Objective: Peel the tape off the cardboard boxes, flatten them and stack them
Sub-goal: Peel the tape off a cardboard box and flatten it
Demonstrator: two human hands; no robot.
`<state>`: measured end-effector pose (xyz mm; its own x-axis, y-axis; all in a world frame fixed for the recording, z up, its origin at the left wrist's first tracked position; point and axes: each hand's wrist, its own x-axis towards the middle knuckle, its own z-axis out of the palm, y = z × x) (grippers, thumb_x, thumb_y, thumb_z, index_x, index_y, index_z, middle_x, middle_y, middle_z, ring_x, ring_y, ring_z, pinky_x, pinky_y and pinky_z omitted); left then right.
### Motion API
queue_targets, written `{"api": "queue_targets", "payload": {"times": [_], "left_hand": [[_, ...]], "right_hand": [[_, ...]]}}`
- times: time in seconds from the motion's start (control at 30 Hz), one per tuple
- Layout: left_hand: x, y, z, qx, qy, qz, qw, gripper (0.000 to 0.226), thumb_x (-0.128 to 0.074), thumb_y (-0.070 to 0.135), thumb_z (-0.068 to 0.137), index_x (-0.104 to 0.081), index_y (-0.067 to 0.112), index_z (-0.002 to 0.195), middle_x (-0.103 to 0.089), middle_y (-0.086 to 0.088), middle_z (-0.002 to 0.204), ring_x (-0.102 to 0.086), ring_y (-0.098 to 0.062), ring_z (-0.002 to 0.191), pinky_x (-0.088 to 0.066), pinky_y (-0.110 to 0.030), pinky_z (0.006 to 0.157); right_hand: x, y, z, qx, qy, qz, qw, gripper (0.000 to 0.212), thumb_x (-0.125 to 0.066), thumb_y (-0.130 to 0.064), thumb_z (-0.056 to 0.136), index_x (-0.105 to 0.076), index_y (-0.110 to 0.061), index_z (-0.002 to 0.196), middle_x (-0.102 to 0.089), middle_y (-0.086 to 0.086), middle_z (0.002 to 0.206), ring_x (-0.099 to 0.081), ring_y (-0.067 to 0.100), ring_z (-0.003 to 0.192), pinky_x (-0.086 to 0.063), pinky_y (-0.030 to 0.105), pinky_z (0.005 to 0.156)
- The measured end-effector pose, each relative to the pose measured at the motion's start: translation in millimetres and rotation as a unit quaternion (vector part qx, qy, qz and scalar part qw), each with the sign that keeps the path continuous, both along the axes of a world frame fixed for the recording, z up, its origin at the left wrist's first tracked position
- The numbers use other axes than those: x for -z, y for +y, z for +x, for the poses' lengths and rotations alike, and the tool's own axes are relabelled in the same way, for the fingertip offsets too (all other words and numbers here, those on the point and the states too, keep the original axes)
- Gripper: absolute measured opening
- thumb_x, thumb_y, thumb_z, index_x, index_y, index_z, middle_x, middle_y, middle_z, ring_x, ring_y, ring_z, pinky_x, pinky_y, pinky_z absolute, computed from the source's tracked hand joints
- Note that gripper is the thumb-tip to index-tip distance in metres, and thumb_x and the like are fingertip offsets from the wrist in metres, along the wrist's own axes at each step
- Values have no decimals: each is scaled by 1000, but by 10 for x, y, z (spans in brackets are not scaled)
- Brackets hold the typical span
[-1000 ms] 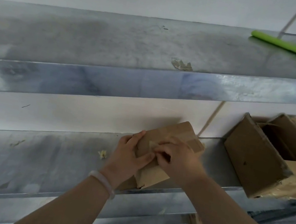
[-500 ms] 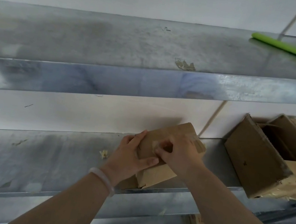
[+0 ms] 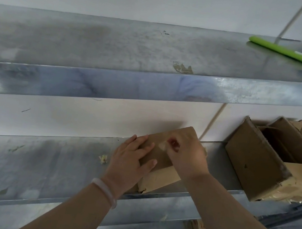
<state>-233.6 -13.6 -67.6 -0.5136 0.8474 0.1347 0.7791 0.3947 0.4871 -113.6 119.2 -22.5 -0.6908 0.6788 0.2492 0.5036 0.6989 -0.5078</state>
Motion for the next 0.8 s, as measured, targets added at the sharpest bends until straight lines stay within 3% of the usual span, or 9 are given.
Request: {"api": "queue_targets", "payload": {"times": [0.07,0.13,0.2,0.27,0.37,0.47,0.63,0.8], "left_hand": [[18,9,-23,3,6,-2,1000,82,-15,77,73,-41,40,141,-25,19,154,-13,-9,144,-8,-25,115],[37,12,-43,5,13,0,1000,81,-15,77,74,-42,40,140,-27,17,154,-15,-10,144,-8,-24,114],[39,11,-51,7,16,0,1000,81,-15,77,74,-43,40,140,-27,16,154,-15,-11,144,-8,-23,113],[27,9,-41,10,21,-9,1000,82,-14,77,73,-42,39,141,-25,17,155,-14,-11,144,-8,-23,114],[12,7,-26,6,24,-15,1000,86,-13,77,72,-41,35,142,-23,17,155,-13,-10,144,-9,-25,115],[3,7,-24,7,14,-6,1000,87,-16,77,72,-41,32,143,-25,16,155,-14,-10,144,-7,-23,114],[-29,3,-15,11,16,-19,1000,89,-15,79,69,-39,35,143,-22,18,156,-12,-9,145,-6,-24,115],[-54,-15,-29,13,17,-26,999,90,-14,80,68,-37,37,144,-20,21,155,-12,-8,144,-7,-26,117]], "right_hand": [[48,-45,-1,-81,-55,28,995,12,-58,-33,93,-69,-30,95,-65,-13,90,-56,5,79,-42,14,70],[84,-65,-4,-125,-51,-23,991,17,-57,-37,94,-72,-30,95,-66,-13,87,-57,4,78,-50,26,75],[95,-72,-7,-132,-35,-78,988,18,-57,-40,94,-73,-32,91,-65,-14,85,-57,3,79,-50,26,75],[80,-70,-33,-119,-32,-89,988,13,-60,-37,93,-71,-36,100,-64,-15,91,-57,2,82,-50,23,77],[48,-56,-79,-81,-63,-81,991,23,-64,-36,88,-65,-34,111,-61,-10,103,-57,9,90,-51,29,83],[9,-52,-108,-52,-107,-41,992,16,-64,-39,89,-67,-24,95,-58,-7,100,-56,12,89,-49,30,82],[-43,14,-88,19,-83,-44,995,13,-60,-34,93,-59,-22,89,-59,-7,85,-52,6,72,-34,15,57],[-58,143,-20,108,41,-87,989,11,-59,-19,90,-55,-18,80,-57,-4,81,-56,10,71,-50,29,62]]}}
